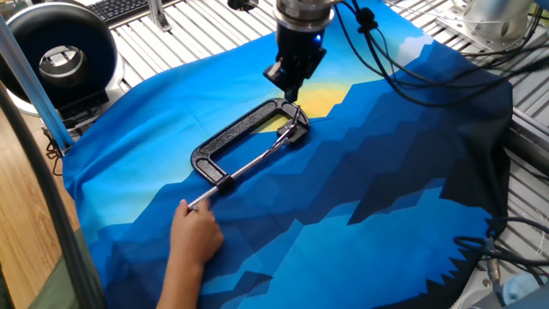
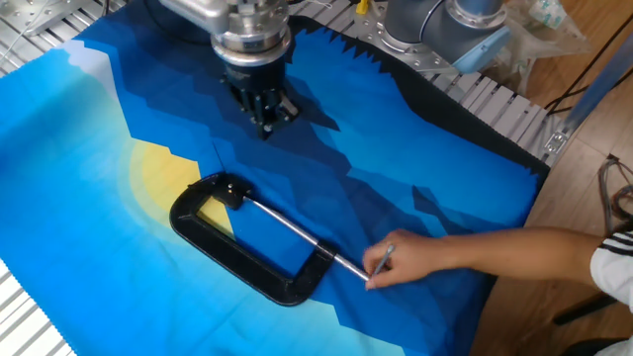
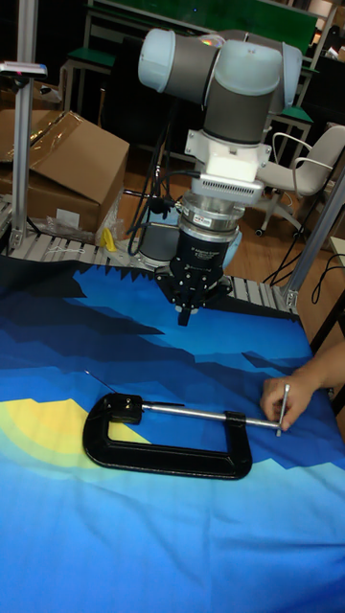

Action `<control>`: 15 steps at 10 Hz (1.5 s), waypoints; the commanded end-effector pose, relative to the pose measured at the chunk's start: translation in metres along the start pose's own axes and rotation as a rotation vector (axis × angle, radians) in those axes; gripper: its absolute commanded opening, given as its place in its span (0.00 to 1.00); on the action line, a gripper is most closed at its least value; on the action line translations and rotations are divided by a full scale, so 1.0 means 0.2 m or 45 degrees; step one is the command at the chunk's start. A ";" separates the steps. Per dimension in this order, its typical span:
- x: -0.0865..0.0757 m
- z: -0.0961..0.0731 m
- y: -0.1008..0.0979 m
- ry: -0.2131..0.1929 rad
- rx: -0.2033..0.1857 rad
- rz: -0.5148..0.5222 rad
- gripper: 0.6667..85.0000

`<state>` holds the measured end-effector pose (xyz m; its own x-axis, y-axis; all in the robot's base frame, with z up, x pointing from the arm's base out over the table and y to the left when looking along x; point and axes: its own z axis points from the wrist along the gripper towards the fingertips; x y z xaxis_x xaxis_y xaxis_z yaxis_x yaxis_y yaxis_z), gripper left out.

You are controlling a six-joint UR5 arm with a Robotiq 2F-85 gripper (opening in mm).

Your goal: Turn the hands of a clock

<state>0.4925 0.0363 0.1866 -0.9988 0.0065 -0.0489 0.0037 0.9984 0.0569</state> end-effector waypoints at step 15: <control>0.09 0.42 0.09 0.059 -0.034 0.026 0.01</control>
<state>0.4756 0.0486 0.1331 -0.9998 0.0205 -0.0019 0.0203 0.9977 0.0653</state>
